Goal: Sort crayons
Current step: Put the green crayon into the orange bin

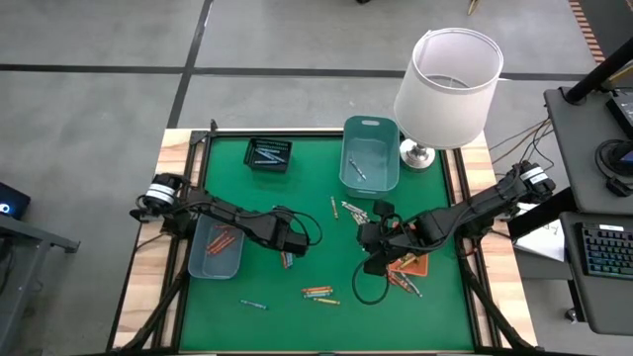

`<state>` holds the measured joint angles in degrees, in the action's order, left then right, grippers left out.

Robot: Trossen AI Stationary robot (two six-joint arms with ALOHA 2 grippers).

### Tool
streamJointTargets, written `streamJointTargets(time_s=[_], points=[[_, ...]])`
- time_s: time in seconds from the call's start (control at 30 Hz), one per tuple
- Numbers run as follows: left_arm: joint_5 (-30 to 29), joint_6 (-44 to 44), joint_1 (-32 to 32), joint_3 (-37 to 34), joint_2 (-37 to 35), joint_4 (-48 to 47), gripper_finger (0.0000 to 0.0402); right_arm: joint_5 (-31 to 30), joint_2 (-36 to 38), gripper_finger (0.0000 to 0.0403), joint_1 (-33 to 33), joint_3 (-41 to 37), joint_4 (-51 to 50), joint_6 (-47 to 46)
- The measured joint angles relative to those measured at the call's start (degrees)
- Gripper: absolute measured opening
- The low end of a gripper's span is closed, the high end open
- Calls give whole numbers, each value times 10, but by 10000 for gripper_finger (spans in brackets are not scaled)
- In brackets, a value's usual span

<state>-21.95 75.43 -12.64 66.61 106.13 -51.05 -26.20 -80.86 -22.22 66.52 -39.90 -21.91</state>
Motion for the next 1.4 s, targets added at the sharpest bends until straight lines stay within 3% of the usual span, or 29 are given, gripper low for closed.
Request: streamJointTargets(time_s=[0.47,1.1,1.4], points=[[-11,0,-1,2,40,10,138,0,0,43,0,0,0,4],[-47,-14,2,0,40,16,8,-1,0,43,0,0,18,31],[-55,-29,2,3,29,17,0,0,0,43,0,0,17,33]])
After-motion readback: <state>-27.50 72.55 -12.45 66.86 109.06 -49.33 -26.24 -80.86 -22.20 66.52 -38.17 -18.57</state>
